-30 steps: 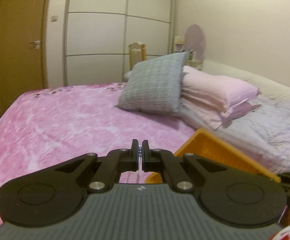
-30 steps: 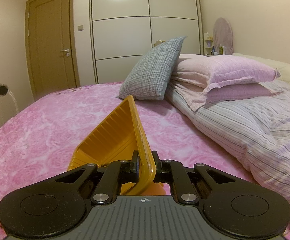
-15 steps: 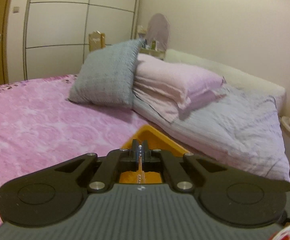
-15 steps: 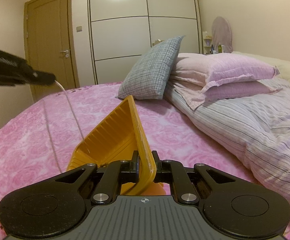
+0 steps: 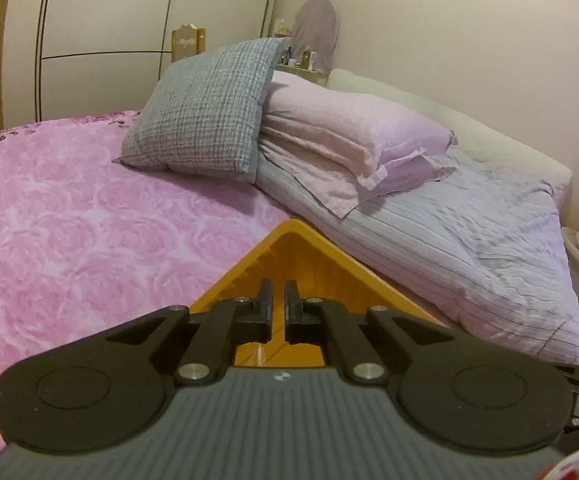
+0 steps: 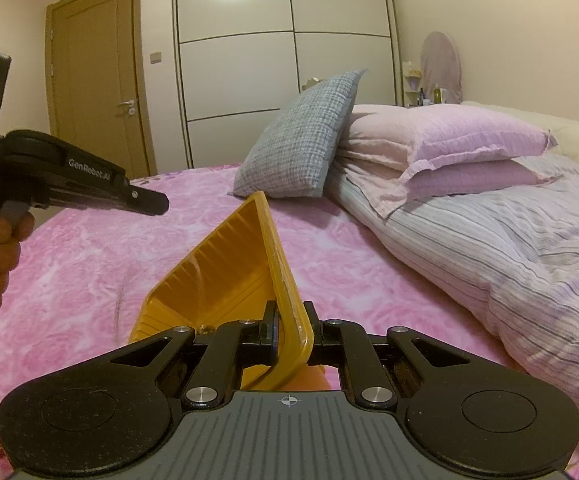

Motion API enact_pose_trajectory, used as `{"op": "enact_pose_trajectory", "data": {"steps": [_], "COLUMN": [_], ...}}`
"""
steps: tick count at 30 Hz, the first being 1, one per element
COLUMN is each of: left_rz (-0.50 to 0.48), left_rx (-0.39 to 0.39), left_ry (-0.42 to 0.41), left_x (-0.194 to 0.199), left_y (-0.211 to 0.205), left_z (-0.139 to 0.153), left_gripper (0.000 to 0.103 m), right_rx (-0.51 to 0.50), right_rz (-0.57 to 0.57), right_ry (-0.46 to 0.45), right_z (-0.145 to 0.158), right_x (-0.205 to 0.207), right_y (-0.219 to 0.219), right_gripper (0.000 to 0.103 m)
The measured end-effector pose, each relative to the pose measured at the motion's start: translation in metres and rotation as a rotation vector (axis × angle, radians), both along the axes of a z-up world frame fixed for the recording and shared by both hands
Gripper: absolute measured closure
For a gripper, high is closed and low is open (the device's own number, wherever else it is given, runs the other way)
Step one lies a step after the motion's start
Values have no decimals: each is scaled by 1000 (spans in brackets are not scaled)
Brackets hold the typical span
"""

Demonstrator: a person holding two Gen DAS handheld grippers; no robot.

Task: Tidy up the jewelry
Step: 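Lift the pearl necklace with the left tool over the tray and release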

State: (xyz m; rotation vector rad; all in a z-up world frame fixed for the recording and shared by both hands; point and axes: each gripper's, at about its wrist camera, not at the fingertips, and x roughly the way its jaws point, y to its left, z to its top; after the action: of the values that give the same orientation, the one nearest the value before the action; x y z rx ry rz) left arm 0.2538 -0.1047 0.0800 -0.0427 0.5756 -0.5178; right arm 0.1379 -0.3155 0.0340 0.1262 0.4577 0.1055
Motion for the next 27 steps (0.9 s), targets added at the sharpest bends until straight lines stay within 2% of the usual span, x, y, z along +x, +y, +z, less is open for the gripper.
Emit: {"op": "enact_pose_trajectory", "data": {"steps": [7,15,21,27], "left_rz": [38,184,286,316], "left_rx": [-4,21,61,94], "left_ry": [-17,-3,36,93], "left_x": [-7,-33,-63,-99], "left_y": [24,102,157,182], "left_z": [7,2,-18,-51], "left_gripper": [95,91,89,89], "right_rx": [1,2,-1,-5], "right_rz": [0,-1,0,0], "right_ry": [0,0,-3,-3], "right_z": [0,-1,-1,-1], "right_x": [0,0,-1,0], "right_y": [0,-1,0,0], "right_gripper": [92,92,92,92]}}
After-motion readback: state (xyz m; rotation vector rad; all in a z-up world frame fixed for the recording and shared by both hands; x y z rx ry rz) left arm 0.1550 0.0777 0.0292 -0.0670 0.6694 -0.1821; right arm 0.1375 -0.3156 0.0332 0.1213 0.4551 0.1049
